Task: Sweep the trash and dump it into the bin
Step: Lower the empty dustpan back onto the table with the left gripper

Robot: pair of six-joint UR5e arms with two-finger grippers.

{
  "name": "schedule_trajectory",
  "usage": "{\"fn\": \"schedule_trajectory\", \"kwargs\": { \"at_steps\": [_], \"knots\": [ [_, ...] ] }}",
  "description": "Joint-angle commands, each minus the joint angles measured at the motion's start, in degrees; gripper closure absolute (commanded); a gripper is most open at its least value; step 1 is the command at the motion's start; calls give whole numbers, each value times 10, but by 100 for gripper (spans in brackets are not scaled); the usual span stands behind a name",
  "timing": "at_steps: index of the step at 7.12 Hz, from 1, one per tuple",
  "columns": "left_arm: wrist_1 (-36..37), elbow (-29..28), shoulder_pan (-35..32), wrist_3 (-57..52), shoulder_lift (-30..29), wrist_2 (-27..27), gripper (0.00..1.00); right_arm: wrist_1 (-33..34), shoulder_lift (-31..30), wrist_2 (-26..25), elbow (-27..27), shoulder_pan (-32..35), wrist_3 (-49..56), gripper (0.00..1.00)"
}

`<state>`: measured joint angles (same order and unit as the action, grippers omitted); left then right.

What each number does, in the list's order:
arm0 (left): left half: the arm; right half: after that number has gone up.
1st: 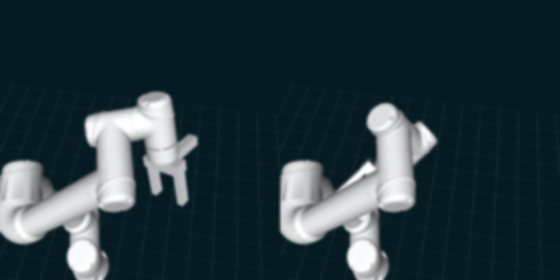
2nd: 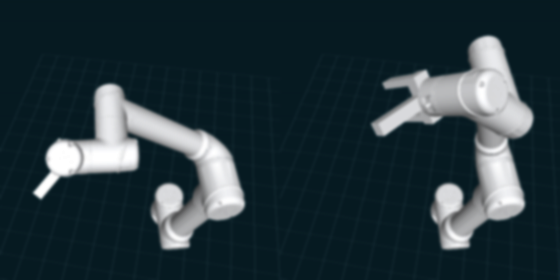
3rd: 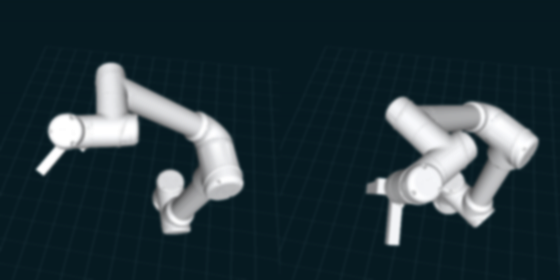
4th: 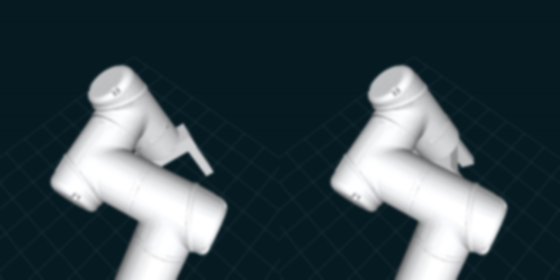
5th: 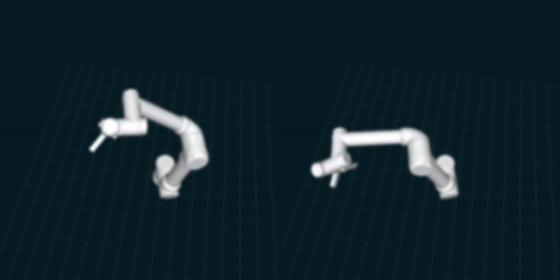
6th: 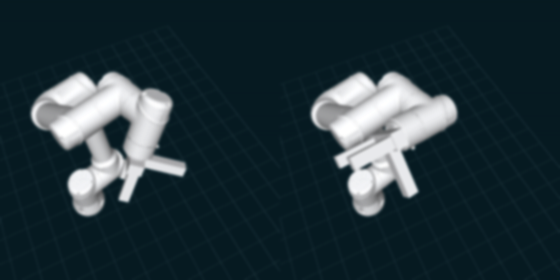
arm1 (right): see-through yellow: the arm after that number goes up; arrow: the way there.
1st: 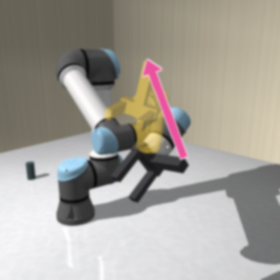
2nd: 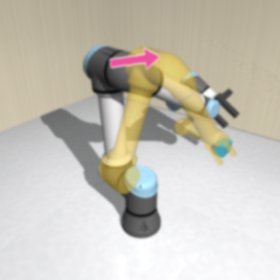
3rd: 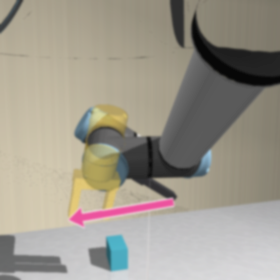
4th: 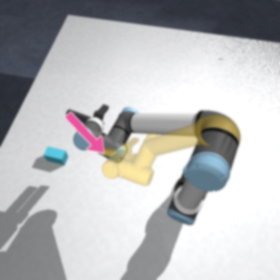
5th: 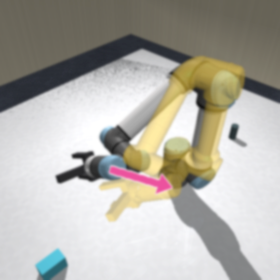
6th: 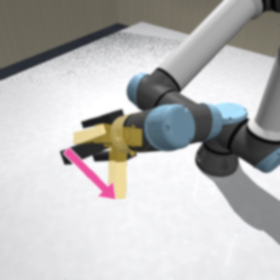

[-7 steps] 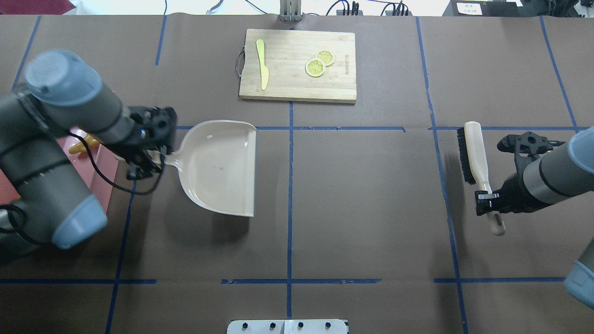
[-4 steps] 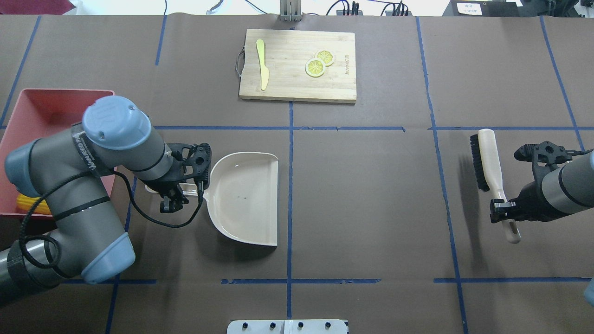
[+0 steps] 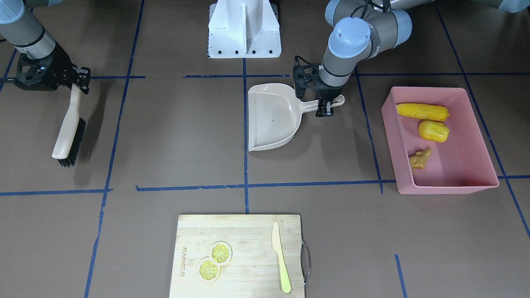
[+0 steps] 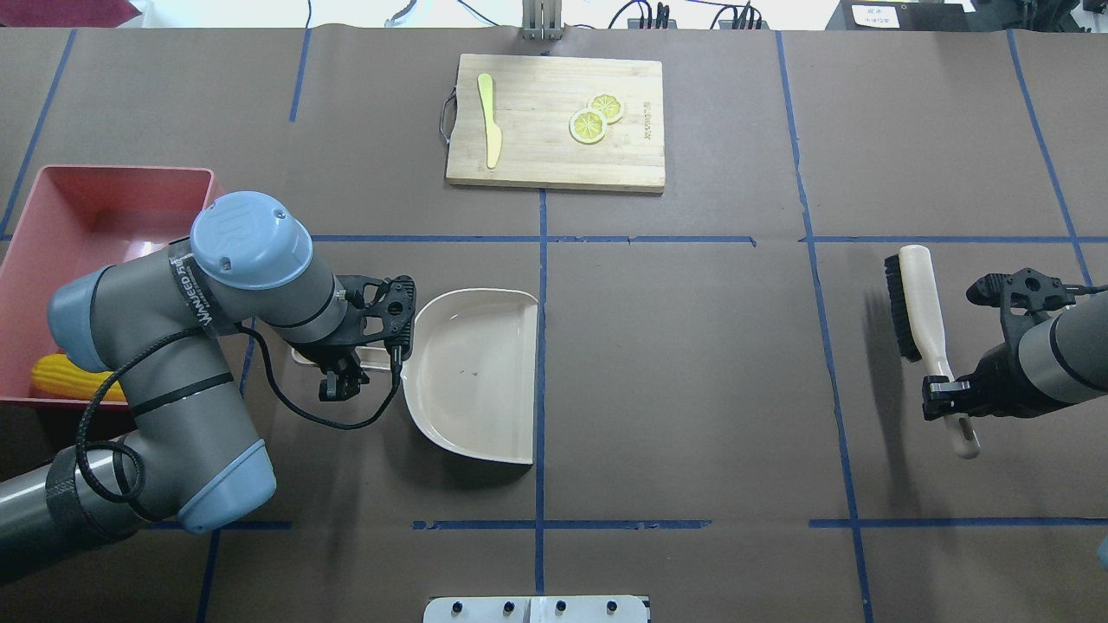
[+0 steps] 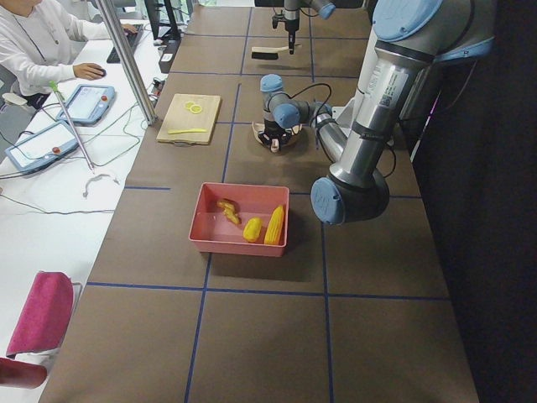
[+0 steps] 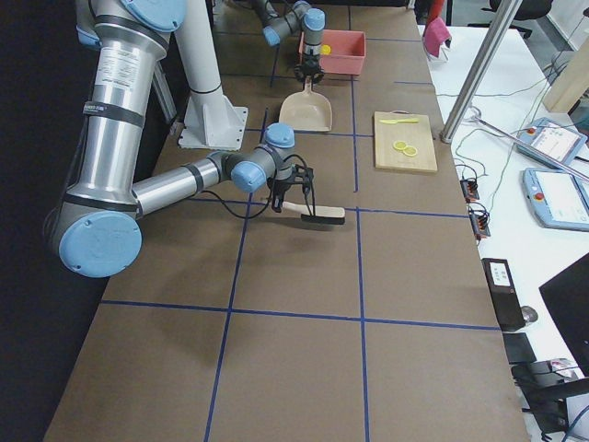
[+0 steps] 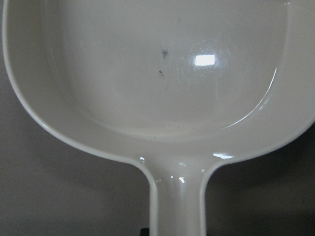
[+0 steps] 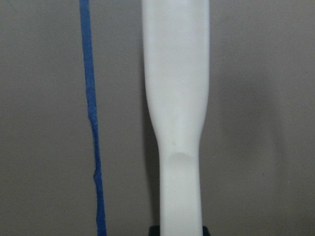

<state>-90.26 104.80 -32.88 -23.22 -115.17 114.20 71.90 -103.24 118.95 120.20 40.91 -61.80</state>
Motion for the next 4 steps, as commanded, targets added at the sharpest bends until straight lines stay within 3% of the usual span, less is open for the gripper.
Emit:
{"fn": "schedule_trajectory", "kwargs": {
  "at_steps": [1, 2, 4],
  "knots": [
    [-4, 1, -2, -4, -2, -55, 61, -1, 0, 0, -3, 0, 1, 98],
    [-4, 1, -1, -5, -2, -57, 47, -1, 1, -1, -4, 0, 1, 98],
    [-3, 0, -3, -17, -1, -57, 5, -13, 0, -1, -9, 0, 0, 98]
  ]
}}
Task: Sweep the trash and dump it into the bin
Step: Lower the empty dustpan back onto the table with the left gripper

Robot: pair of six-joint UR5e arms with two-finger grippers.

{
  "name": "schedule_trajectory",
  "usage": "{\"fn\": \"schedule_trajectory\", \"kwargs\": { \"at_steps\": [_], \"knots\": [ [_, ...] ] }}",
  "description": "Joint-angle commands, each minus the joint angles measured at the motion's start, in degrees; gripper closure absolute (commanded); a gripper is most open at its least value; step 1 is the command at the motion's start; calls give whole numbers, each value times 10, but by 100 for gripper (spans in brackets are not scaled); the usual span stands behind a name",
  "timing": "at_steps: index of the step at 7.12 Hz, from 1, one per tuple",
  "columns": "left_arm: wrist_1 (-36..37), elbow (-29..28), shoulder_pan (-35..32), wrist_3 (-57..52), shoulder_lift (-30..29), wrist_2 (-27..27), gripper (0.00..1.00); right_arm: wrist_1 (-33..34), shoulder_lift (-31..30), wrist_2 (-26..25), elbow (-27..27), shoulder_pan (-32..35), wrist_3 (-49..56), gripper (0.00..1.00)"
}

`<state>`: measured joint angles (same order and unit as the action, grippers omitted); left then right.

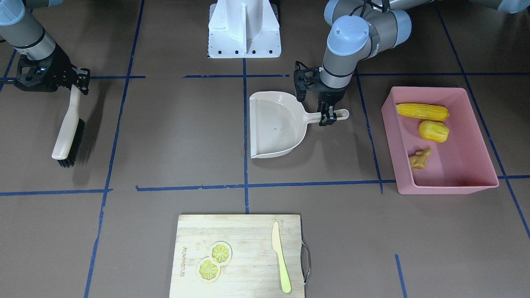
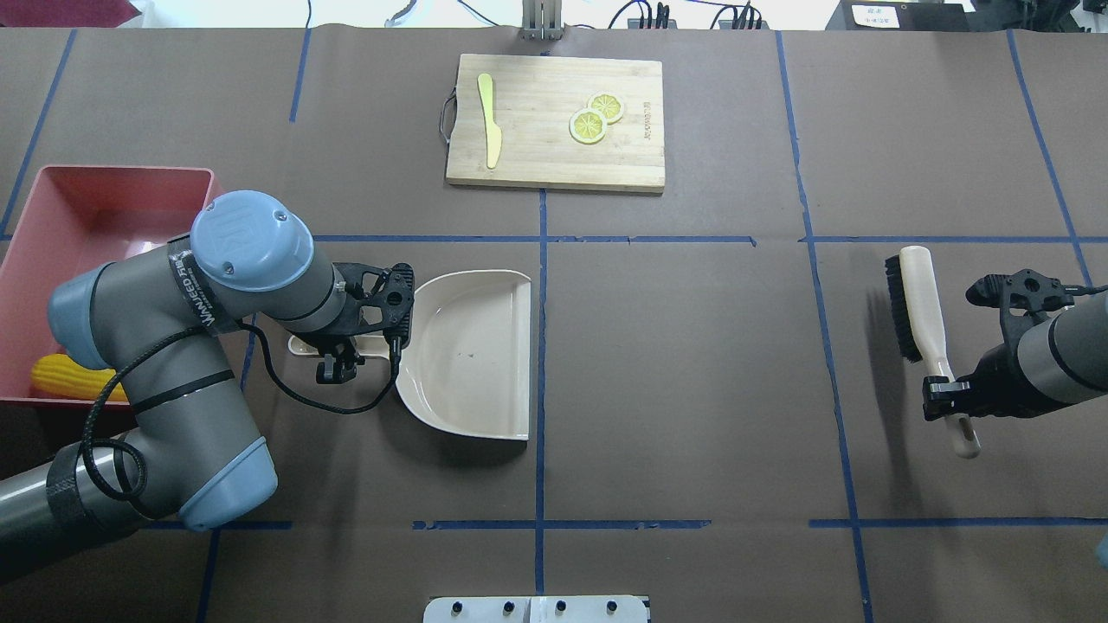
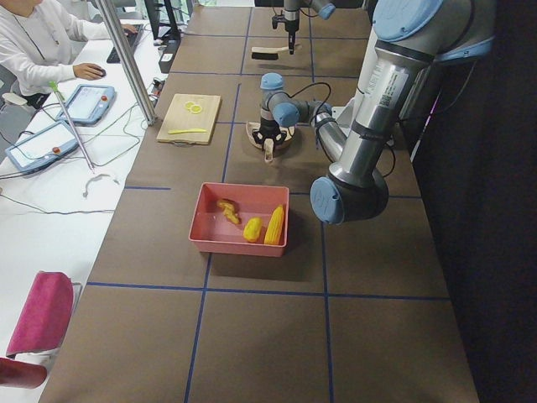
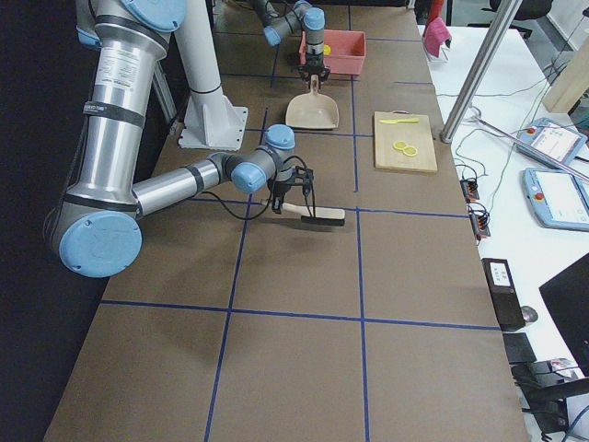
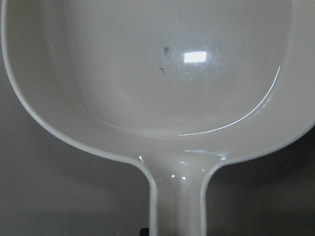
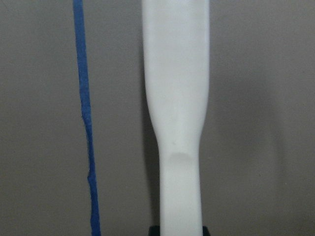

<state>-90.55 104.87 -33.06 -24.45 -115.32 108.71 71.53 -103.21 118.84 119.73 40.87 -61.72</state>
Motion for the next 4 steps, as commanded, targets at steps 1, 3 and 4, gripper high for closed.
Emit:
{"fn": "schedule_trajectory", "kwargs": {
  "at_steps": [1, 3, 4],
  "knots": [
    [0, 2, -1, -4, 1, -2, 0, -37, -1, 1, -23, 1, -2, 97],
    [0, 23, -20, -6, 3, -1, 0, -85, -31, 2, -41, 1, 0, 97],
    [0, 29, -26, -5, 6, -1, 0, -129, -55, 6, -57, 2, 0, 97]
  ]
}}
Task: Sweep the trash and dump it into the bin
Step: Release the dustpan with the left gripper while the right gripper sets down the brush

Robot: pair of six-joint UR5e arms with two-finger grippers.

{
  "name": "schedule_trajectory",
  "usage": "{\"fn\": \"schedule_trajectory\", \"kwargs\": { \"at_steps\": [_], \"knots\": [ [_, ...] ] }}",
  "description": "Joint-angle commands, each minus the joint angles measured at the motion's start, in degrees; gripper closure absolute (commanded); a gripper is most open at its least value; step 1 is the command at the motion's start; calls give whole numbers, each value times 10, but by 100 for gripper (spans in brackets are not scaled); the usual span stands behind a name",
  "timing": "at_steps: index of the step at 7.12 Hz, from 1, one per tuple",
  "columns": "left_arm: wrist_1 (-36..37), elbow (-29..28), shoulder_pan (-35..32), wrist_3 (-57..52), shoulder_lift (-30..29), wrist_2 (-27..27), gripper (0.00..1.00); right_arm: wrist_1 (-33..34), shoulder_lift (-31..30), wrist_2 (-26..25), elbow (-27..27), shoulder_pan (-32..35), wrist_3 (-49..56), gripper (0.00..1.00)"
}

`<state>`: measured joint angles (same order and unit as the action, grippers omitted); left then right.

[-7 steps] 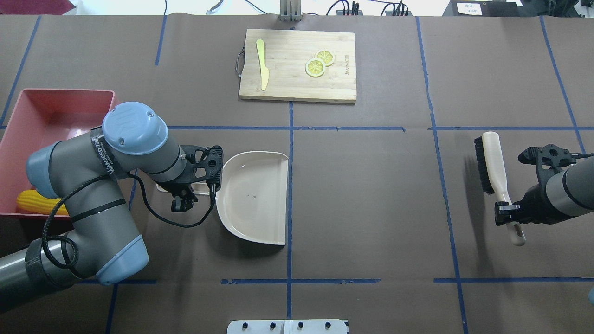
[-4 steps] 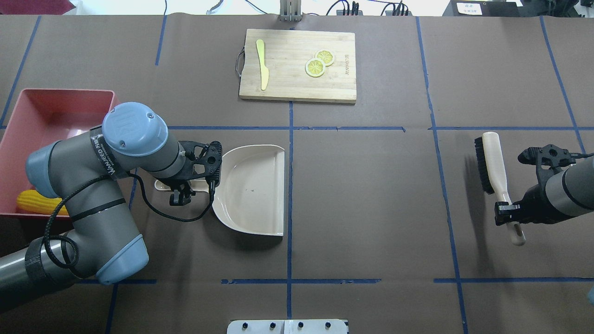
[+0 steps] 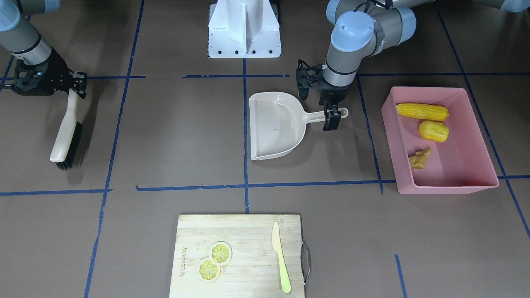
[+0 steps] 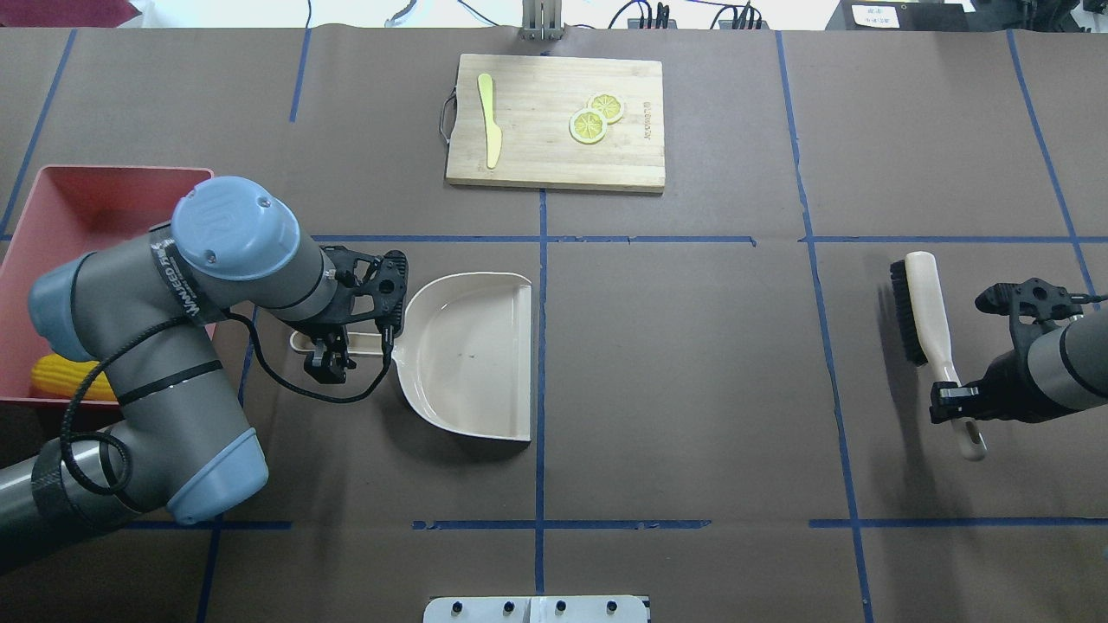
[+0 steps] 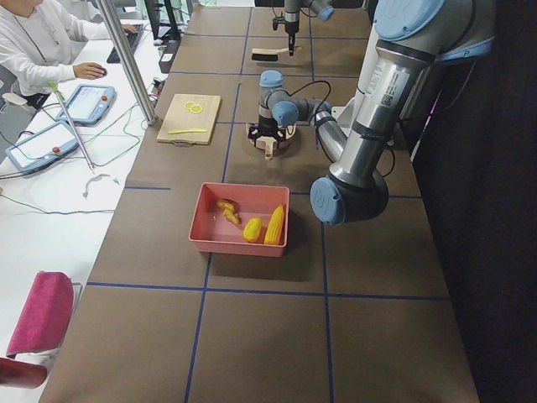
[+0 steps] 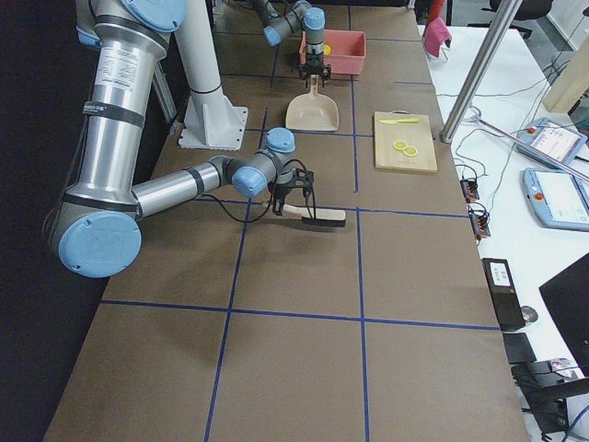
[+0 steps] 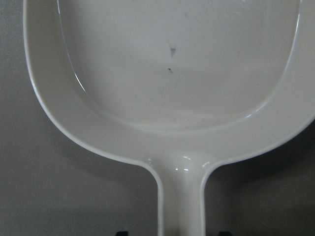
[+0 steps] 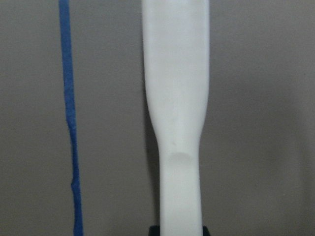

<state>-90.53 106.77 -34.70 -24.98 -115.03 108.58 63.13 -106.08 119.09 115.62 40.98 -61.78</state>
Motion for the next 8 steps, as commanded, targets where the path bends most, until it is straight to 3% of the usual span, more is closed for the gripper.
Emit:
{"fn": "schedule_trajectory", "kwargs": {
  "at_steps": [1, 3, 4, 5, 6, 7, 8],
  "knots": [
    [0, 10, -12, 0, 4, 0, 0, -103, -41, 27, -47, 1, 0, 97],
    [-1, 11, -13, 5, 4, 2, 0, -123, -42, 46, -64, 2, -3, 96],
    [-3, 11, -12, 7, 4, 2, 0, -122, -40, 46, -64, 2, -2, 90],
    [-3, 11, -13, 8, 4, 2, 0, -120, -34, 47, -68, 1, -1, 52],
    [-3, 11, -13, 10, 4, 2, 0, -122, -33, 43, -68, 1, -4, 7],
    [-3, 12, -13, 10, 4, 2, 0, -124, -33, 43, -68, 3, -4, 0],
    [-3, 14, -13, 10, 4, 2, 0, -124, -33, 43, -68, 3, -4, 0]
  ]
}}
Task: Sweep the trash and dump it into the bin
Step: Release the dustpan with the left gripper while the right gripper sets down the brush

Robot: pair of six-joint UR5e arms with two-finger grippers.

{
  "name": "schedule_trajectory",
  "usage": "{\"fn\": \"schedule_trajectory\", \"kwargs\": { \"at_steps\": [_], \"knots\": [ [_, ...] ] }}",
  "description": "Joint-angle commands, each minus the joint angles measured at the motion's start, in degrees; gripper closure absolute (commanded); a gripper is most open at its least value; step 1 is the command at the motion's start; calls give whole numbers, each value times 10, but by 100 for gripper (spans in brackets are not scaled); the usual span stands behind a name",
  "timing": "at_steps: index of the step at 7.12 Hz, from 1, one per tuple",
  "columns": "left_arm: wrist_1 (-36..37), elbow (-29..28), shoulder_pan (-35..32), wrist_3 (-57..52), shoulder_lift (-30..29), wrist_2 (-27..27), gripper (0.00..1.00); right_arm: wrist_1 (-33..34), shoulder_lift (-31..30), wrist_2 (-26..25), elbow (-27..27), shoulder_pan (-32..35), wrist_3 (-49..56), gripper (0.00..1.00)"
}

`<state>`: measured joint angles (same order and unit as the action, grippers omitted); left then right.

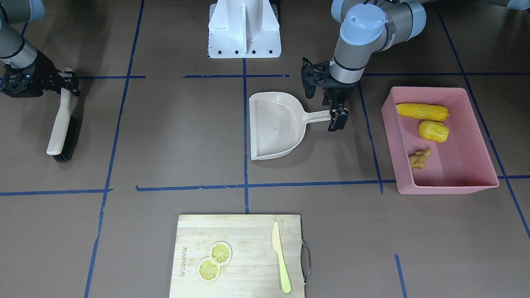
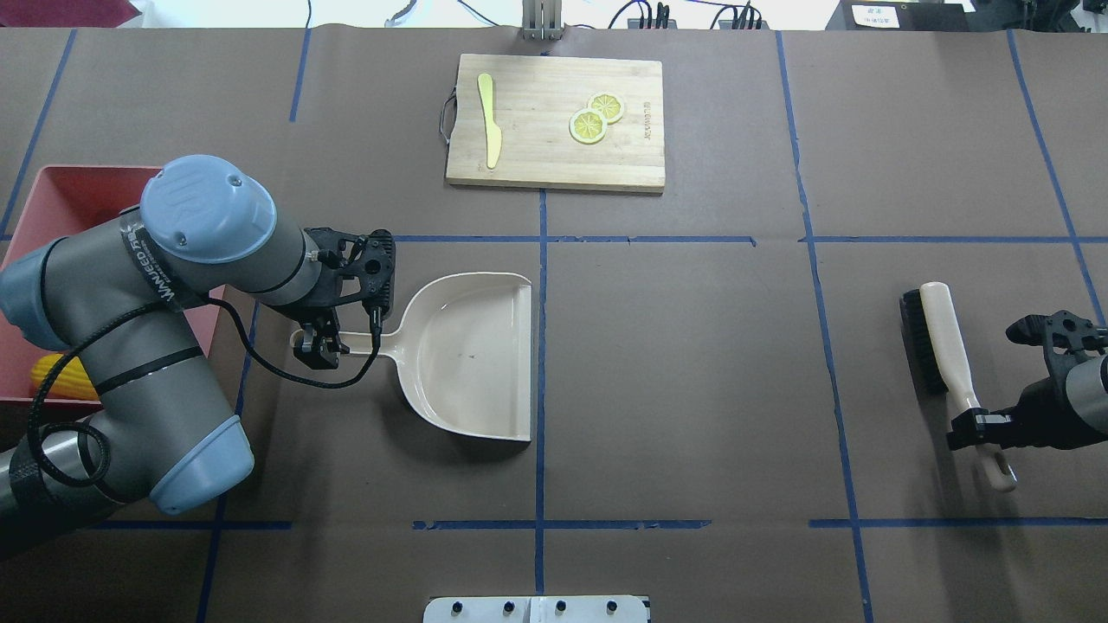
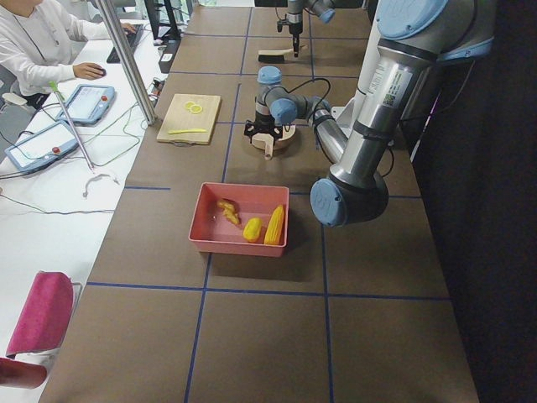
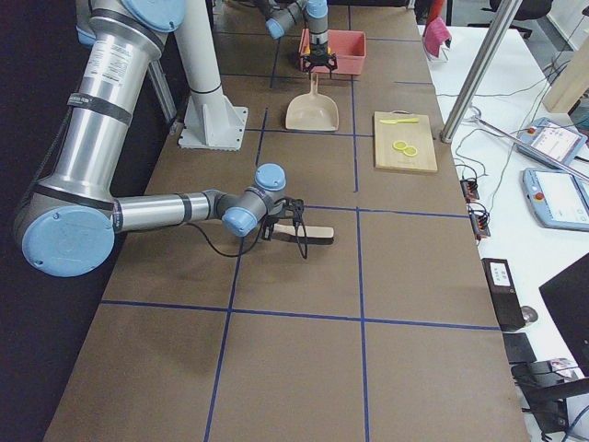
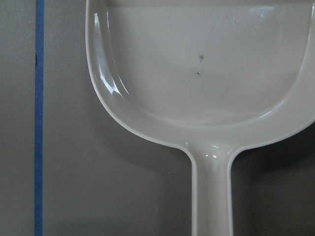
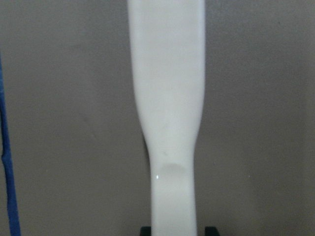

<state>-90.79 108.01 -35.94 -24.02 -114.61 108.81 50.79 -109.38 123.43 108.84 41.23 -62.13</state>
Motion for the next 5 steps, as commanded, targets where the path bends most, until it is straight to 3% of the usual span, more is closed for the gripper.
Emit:
{"fn": "schedule_trajectory", "kwargs": {
  "at_steps": [1, 3, 5],
  "knots": [
    [0, 7, -1, 0, 1, 0, 0, -2, 0, 1, 4, 12, 2, 0],
    [2, 32, -30, -1, 41, 1, 0, -2, 0, 42, 19, 93, 6, 0],
    [0, 49, -130, -4, 117, 29, 0, 4, -2, 122, 17, 211, 49, 0]
  ]
}}
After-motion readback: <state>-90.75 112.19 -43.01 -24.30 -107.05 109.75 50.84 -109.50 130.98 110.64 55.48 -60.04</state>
